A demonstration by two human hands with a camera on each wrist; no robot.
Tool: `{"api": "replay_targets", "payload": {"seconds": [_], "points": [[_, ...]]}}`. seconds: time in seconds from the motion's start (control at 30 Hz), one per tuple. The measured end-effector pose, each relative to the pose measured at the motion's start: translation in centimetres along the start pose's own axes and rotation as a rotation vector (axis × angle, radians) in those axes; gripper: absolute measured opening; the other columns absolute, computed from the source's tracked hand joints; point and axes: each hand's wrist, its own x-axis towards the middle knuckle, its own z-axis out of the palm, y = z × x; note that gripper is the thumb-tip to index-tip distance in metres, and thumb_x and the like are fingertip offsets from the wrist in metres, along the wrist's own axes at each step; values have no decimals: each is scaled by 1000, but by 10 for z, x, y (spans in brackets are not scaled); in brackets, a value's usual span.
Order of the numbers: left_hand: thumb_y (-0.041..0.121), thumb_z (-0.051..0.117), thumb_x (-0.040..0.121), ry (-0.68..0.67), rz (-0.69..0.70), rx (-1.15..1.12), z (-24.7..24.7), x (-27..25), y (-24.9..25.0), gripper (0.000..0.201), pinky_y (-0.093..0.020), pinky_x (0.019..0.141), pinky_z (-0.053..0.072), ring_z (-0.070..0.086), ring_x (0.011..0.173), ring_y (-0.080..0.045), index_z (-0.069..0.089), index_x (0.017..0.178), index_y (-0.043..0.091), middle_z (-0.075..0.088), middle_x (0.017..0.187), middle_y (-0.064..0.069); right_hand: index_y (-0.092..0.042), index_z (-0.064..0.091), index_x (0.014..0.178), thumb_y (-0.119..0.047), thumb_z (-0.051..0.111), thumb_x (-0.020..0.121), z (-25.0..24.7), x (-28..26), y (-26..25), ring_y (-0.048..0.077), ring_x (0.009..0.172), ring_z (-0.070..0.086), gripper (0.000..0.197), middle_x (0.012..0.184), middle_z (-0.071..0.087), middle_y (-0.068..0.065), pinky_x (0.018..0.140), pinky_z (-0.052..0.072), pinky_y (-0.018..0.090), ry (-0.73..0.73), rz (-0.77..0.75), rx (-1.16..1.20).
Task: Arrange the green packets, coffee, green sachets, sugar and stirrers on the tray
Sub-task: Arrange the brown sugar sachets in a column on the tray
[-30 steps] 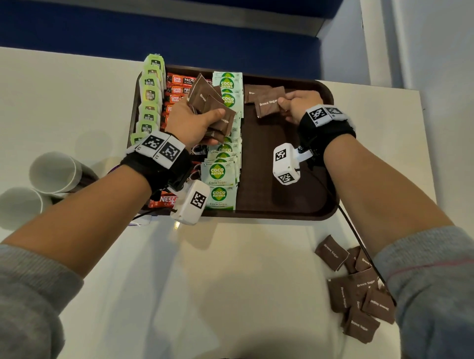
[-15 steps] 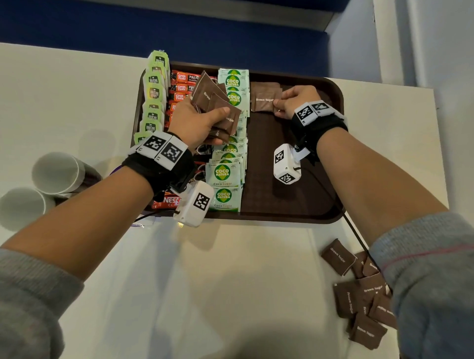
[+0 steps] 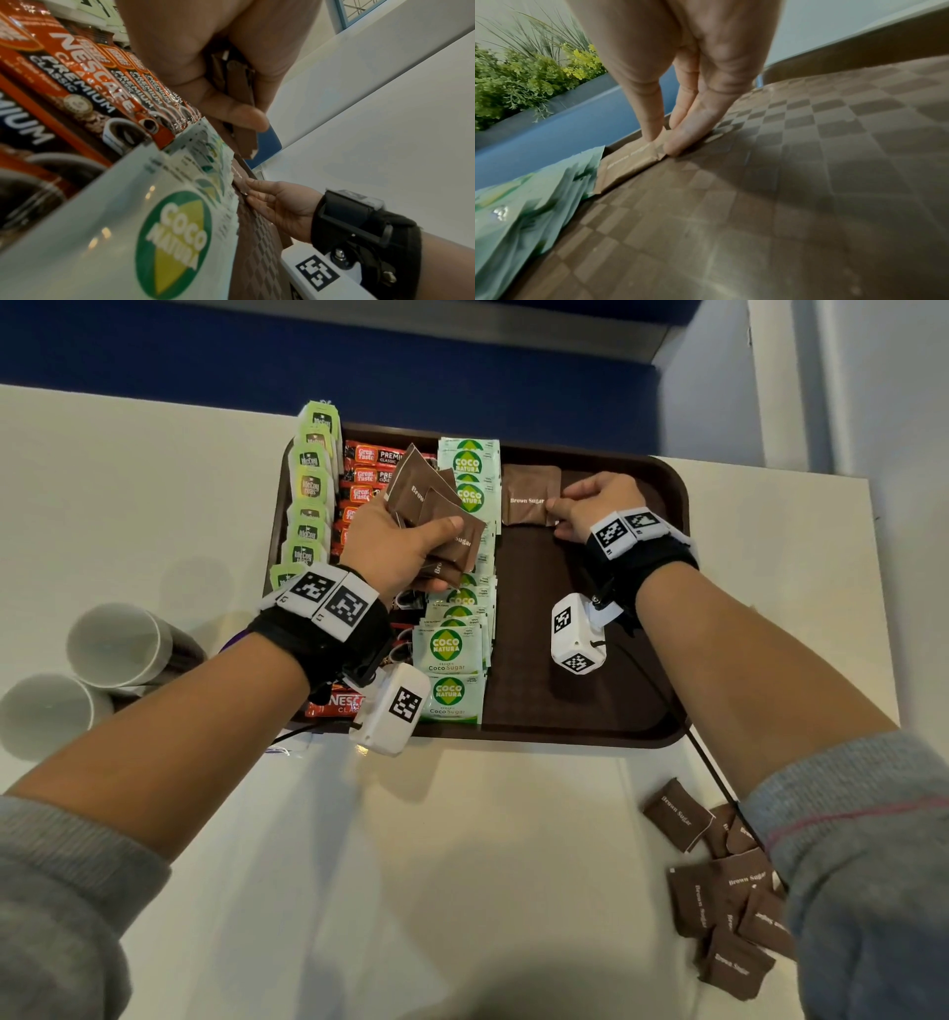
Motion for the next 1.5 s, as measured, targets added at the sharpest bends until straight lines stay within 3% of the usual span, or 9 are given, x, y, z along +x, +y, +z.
{"api": "replay_targets", "payload": {"seconds": [0.1, 0.17, 0.33, 0.5, 0.57, 0.8, 1.13, 1.33, 1.5], "points": [[15, 73, 82, 6, -2, -2, 0, 0, 0, 40, -21, 39, 47, 70, 57, -15, 58, 117, 2, 71, 98, -14, -14, 60, 97, -21, 75, 77, -2, -5, -2, 16, 71, 69, 25, 92, 67, 4, 73, 59, 31, 53, -39, -28], [16, 73, 82, 6, -5, 0, 1, -1, 0, 38, -20, 39, 46, 70, 59, -16, 60, 114, 3, 72, 97, -13, -16, 61, 95, -27, 74, 78, -1, -11, -7, 12, 70, 69, 24, 90, 67, 1, 71, 59, 28, 32, -109, -37], [19, 76, 79, -14, 12, 8, 5, -6, 0, 30, -20, 40, 46, 69, 63, -18, 65, 105, 10, 72, 94, -10, -16, 66, 95, -44, 70, 80, 2, -45, -31, 7, 74, 66, 32, 84, 68, -1, 62, 54, 16, -301, -350, -50], [28, 74, 81, -9, 35, 18, 8, -14, 2, 14, -20, 40, 47, 68, 56, -13, 68, 91, 20, 72, 82, -2, -12, 65, 94, -24, 80, 70, 3, -57, -39, 15, 78, 69, 31, 89, 65, 7, 68, 59, 27, -623, -303, -63], [29, 72, 83, 9, 35, -2, 9, -14, 2, 15, -19, 39, 46, 67, 52, -12, 68, 93, 18, 71, 80, -3, -10, 62, 93, -13, 79, 72, 3, -59, -39, 13, 71, 68, 27, 84, 64, 8, 62, 57, 23, -663, -260, -34], [39, 64, 88, 43, -4, -39, 10, -16, 3, 35, -21, 38, 48, 69, 58, -14, 61, 111, 12, 71, 91, -4, -9, 64, 87, -6, 73, 78, -5, -62, -34, 7, 56, 66, 13, 73, 64, 3, 53, 53, 15, -553, -238, 38], [23, 67, 87, 3, -34, -45, 12, -17, 5, 18, -20, 38, 47, 68, 68, -16, 59, 102, 19, 68, 93, -3, -15, 65, 89, 2, 70, 79, -23, -51, -27, 10, 75, 67, 20, 80, 64, 1, 68, 58, 24, -429, -289, 213], [21, 68, 87, 6, -39, -51, 10, -16, 4, 9, -21, 38, 47, 68, 70, -18, 60, 91, 23, 69, 95, -6, -3, 65, 103, 6, 64, 83, -27, -31, -17, 11, 74, 66, 22, 82, 64, 2, 63, 56, 19, -241, -228, 206], [21, 68, 87, 11, -42, -52, 9, -14, 2, 13, -21, 38, 47, 69, 67, -18, 60, 96, 20, 70, 97, -8, -16, 66, 97, -3, 66, 84, -17, -9, -3, 17, 90, 66, 18, 84, 64, -2, 71, 57, 24, -116, -167, 100]]}}
